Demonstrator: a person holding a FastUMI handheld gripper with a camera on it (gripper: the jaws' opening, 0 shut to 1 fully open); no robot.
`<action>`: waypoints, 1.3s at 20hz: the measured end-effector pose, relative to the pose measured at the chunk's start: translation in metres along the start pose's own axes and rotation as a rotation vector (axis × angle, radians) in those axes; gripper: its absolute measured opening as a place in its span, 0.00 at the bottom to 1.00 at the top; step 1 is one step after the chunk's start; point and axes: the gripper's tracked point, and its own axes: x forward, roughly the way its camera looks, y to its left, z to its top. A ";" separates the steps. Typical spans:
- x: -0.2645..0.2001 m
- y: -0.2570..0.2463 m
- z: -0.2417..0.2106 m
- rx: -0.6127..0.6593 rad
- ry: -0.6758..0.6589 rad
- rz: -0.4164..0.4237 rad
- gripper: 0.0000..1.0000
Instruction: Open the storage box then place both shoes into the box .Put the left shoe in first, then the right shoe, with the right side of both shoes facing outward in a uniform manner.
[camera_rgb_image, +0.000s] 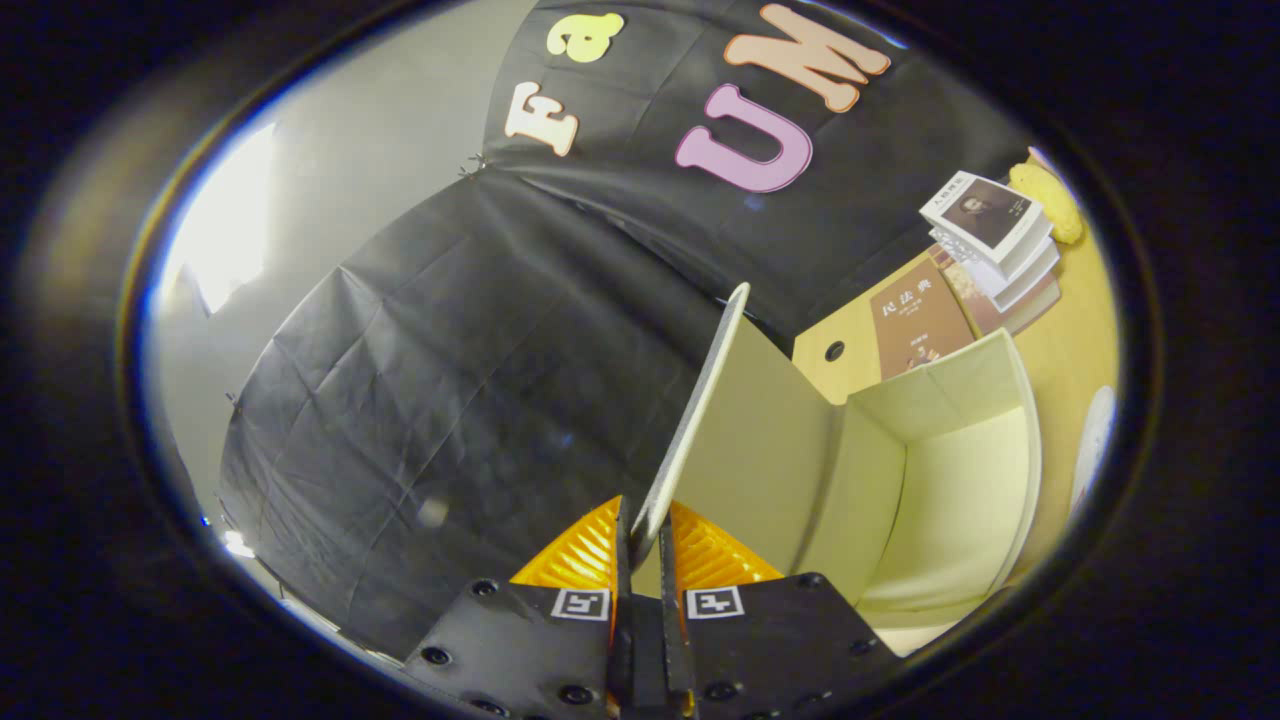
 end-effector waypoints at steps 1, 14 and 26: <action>0.006 0.004 -0.003 -0.004 0.006 0.004 0.14; 0.014 -0.012 0.006 -0.157 -0.045 -0.061 0.82; -0.107 -0.124 0.083 -0.424 -0.167 -0.394 1.00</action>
